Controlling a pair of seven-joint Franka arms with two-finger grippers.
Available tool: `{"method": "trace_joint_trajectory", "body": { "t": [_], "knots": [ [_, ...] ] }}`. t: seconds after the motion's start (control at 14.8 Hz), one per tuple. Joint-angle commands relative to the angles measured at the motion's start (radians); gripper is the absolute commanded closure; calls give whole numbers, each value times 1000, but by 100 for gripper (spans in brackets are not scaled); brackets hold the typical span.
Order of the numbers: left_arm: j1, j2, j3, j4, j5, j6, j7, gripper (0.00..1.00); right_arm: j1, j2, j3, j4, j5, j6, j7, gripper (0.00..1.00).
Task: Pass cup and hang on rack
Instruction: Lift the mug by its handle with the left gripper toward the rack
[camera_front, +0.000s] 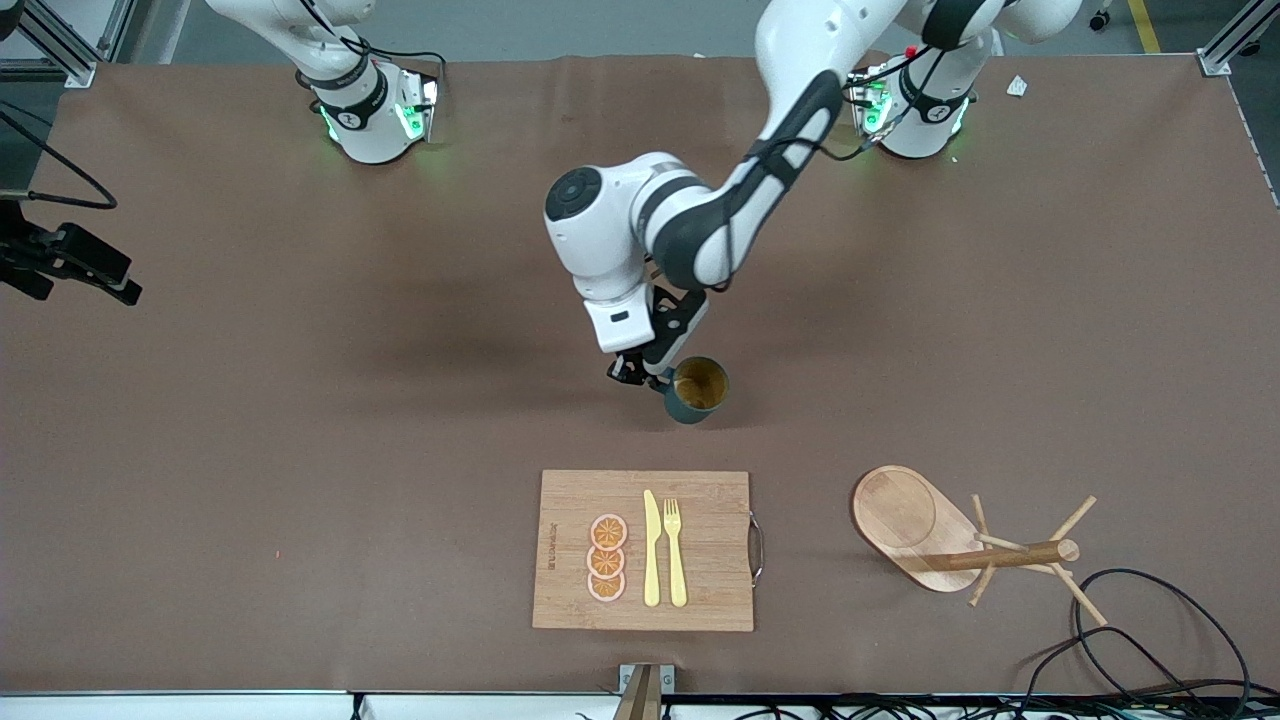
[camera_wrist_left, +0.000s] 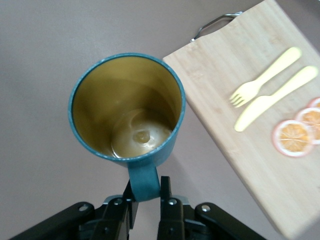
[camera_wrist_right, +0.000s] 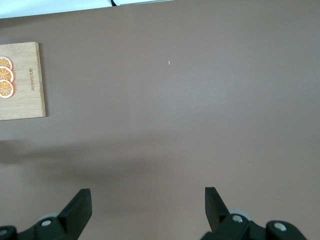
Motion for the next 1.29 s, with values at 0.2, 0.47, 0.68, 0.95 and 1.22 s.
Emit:
{"method": "trace_joint_trajectory", "body": {
  "t": [0.2, 0.47, 0.68, 0.95, 1.22],
  "knots": [
    [229, -223, -3, -38, -386, -5, 303, 99, -18, -7, 15, -10, -12, -4, 12, 0],
    [407, -278, -7, -38, -621, -15, 465, 99, -18, -7, 15, -10, -10, -7, 12, 0],
    [533, -286, -6, -38, -819, -18, 606, 96, -18, -7, 15, -10, -10, -7, 12, 0],
    [662, -266, -6, -41, -976, -43, 815, 97, -17, -7, 15, -8, -12, -7, 12, 0],
    [757, -240, -4, -41, -1149, -133, 1082, 98, -18, -7, 15, -10, -12, -5, 12, 0]
  ]
}}
